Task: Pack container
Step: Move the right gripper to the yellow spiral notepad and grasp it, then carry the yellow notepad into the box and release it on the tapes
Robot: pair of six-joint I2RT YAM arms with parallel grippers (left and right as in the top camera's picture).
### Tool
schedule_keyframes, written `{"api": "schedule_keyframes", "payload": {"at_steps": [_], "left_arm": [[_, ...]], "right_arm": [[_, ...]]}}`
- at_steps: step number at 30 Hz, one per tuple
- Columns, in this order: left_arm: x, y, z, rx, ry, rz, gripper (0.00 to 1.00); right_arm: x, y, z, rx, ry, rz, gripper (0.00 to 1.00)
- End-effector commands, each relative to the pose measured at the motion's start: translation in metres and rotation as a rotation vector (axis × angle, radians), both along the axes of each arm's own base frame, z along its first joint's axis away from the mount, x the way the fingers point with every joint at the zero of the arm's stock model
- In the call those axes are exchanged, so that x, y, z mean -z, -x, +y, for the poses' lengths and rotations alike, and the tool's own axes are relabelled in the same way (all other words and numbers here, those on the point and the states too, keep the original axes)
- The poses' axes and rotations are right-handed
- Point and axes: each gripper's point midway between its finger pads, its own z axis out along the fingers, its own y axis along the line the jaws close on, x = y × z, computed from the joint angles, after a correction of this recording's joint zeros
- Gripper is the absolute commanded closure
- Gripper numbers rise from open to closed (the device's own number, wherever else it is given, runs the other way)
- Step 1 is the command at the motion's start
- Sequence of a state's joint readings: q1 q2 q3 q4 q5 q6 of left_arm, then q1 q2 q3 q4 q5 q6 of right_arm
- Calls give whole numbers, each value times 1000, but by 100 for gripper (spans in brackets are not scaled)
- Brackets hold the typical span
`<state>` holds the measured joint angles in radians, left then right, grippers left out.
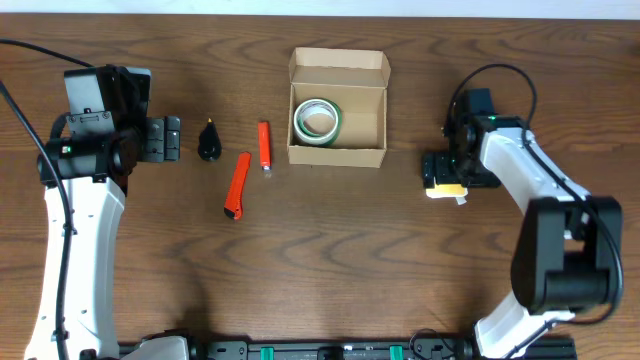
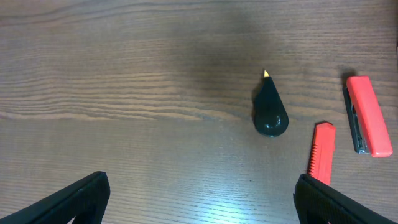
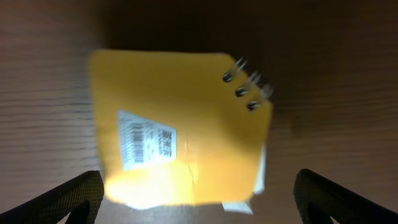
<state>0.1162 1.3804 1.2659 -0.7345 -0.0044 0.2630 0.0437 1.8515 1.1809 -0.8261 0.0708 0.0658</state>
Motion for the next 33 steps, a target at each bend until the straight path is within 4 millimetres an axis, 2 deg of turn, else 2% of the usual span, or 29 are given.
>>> {"api": "schedule_keyframes", "payload": {"at_steps": [1, 10, 18, 21, 26, 30, 33], "left_arm": [[-7, -3, 3, -2, -11, -15, 5], [-7, -3, 3, -2, -11, -15, 5], [-7, -3, 3, -2, -11, -15, 5], [-7, -3, 3, -2, -11, -15, 5], [-7, -3, 3, -2, -11, -15, 5], [-7, -3, 3, -2, -11, -15, 5], [-7, -3, 3, -2, -11, -15, 5]], "right_arm": [[21, 7, 2, -21, 11, 64, 1], [41, 11, 2, -21, 13, 110, 1], [42, 4, 1, -21, 16, 84, 1], [42, 4, 1, -21, 16, 83, 4], [42, 3, 1, -21, 16, 80, 16], [42, 3, 1, -29, 16, 81, 33], [42, 3, 1, -29, 16, 82, 34]]}}
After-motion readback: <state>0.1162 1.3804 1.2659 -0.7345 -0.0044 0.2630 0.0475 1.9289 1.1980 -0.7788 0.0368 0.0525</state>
